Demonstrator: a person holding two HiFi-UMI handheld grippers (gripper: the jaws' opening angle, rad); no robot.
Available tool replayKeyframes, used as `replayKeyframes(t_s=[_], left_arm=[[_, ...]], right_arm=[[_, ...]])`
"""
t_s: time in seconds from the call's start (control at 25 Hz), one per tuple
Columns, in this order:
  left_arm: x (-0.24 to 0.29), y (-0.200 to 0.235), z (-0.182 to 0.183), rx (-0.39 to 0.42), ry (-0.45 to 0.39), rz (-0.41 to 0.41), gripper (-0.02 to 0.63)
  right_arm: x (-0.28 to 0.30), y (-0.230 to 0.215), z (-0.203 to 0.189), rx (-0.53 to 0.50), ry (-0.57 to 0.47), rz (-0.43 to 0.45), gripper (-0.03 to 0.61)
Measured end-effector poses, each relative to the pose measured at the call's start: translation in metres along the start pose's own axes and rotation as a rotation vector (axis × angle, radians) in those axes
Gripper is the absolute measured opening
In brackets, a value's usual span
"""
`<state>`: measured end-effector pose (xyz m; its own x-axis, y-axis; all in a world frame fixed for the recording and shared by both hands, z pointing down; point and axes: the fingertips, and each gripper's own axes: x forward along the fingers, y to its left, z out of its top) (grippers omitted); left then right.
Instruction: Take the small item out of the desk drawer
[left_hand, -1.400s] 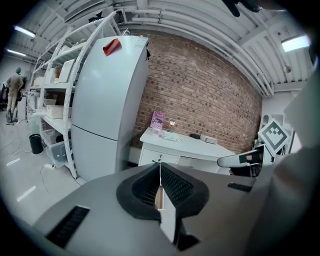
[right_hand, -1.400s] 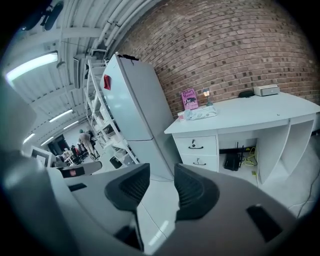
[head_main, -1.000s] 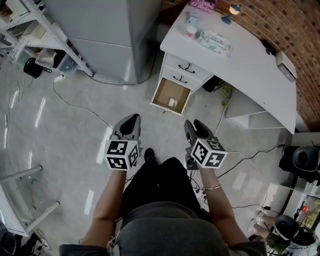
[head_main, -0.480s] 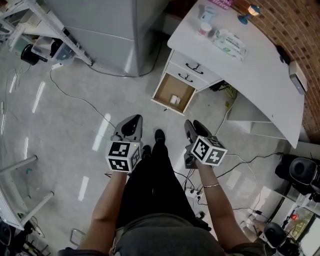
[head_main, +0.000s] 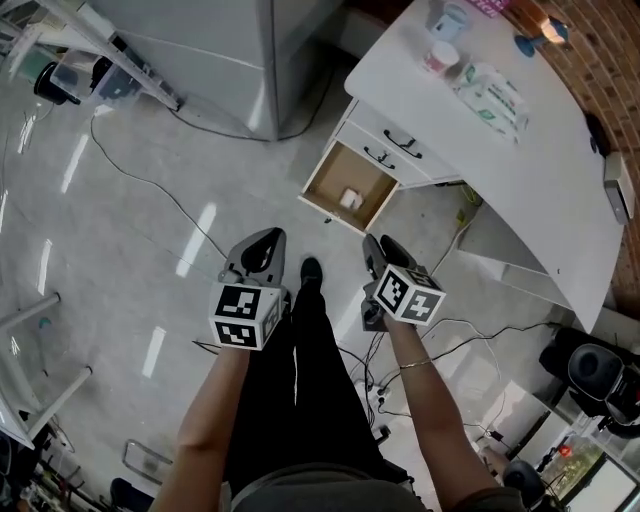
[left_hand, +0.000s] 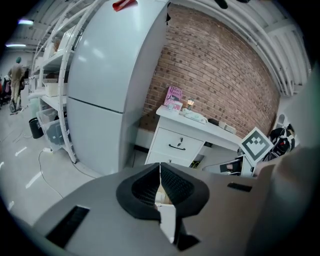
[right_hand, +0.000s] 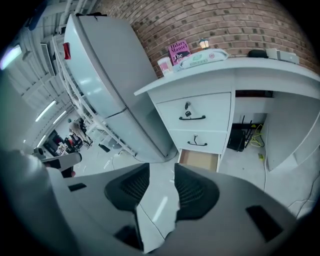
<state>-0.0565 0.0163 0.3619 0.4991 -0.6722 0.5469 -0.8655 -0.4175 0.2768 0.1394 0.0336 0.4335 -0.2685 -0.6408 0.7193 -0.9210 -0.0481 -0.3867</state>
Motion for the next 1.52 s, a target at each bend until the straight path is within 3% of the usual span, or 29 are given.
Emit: replayKeyframes(t_s=[0.92,1.52], left_arm=[[0.145,0.048,-0.118,-0.023,0.063,0.006,0.025],[0.21,0.083,-0.182,-0.057,0.083,0.013,0.025]], right_arm=[[0.195,-0.089,-0.072,0.021,0.128,-0.046,0.176],[0.297,-0.152,-0.116,-0.051,0.227,-0.103,0.19]])
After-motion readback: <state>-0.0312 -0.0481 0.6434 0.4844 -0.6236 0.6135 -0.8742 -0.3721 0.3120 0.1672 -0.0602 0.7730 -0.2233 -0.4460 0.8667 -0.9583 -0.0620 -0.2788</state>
